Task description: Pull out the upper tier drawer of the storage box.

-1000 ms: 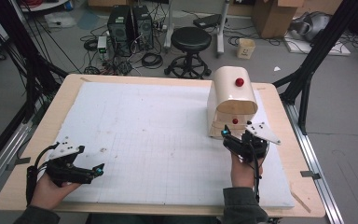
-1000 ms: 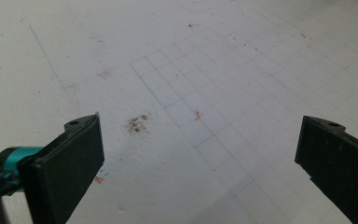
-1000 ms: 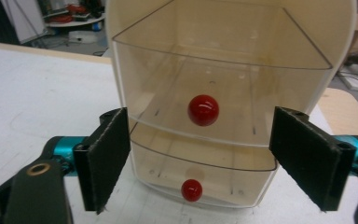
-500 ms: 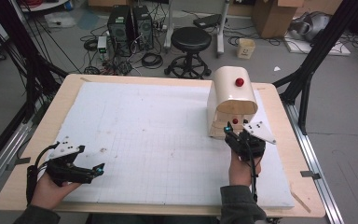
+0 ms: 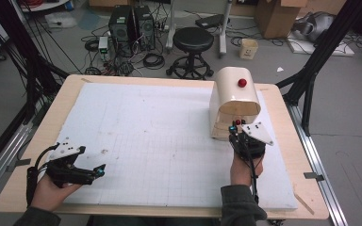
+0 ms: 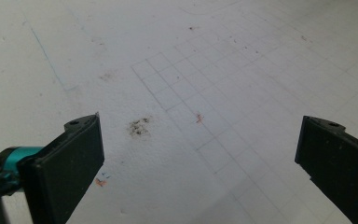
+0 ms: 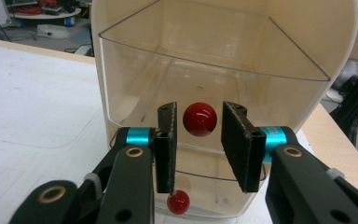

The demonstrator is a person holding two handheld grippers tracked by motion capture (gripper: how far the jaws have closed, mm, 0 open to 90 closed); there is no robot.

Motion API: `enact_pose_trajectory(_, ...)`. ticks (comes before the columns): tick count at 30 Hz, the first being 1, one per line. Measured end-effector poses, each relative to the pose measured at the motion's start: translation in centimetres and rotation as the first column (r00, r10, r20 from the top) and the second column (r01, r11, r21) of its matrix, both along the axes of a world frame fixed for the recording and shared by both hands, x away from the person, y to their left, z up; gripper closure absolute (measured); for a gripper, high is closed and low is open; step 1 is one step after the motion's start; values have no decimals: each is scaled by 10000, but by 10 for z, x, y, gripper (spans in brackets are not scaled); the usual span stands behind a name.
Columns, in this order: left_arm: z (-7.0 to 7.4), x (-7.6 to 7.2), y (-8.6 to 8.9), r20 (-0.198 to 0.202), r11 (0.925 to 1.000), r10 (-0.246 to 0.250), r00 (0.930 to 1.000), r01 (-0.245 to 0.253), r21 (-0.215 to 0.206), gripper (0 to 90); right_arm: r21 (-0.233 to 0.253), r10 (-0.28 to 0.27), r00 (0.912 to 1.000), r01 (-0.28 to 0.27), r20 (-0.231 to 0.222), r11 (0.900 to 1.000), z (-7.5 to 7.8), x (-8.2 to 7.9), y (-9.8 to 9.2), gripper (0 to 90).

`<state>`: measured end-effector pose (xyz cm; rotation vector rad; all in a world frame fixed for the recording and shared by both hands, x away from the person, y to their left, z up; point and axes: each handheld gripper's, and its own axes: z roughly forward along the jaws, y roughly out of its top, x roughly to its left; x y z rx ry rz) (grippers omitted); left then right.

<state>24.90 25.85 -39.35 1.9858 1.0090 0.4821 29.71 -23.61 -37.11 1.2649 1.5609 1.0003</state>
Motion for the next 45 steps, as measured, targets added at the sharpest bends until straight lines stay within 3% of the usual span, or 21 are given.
enact_pose_trajectory(5, 0, 0, 0, 15, 10000, 6, 10000, -6, -1, 17, -5, 67, 10000, -67, -30, 10000, 0, 0, -1, 719)
enact_pose_trajectory(14, 0, 0, 0, 16, 10000, -4, 10000, 4, 19, 17, 31, 230, 9997, -230, -109, 9997, 1, -3, -3, 728)
enact_pose_trajectory(45, 0, 0, -1, 9, 10000, -15, 10000, 15, -17, 17, 114, 882, 9961, -881, -46, 9960, 1, -39, -12, 728)
